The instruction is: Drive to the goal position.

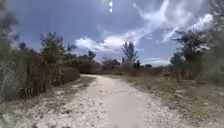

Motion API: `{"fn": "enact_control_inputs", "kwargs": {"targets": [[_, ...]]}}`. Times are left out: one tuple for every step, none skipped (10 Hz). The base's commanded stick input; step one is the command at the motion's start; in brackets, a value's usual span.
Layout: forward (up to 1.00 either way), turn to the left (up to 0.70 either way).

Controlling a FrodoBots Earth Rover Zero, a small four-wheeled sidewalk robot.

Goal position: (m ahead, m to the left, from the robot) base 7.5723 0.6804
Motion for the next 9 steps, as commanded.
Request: {"fn": "enact_control_inputs", "kwargs": {"targets": [[0.50, 0.00], [0.50, 0.00], [0.50, 0.00], [0.50, 0.00], [0.50, 0.00], [0.50, 0.00], [0.50, 0.00], [0.50, 0.00], [0.50, 0.00]]}}
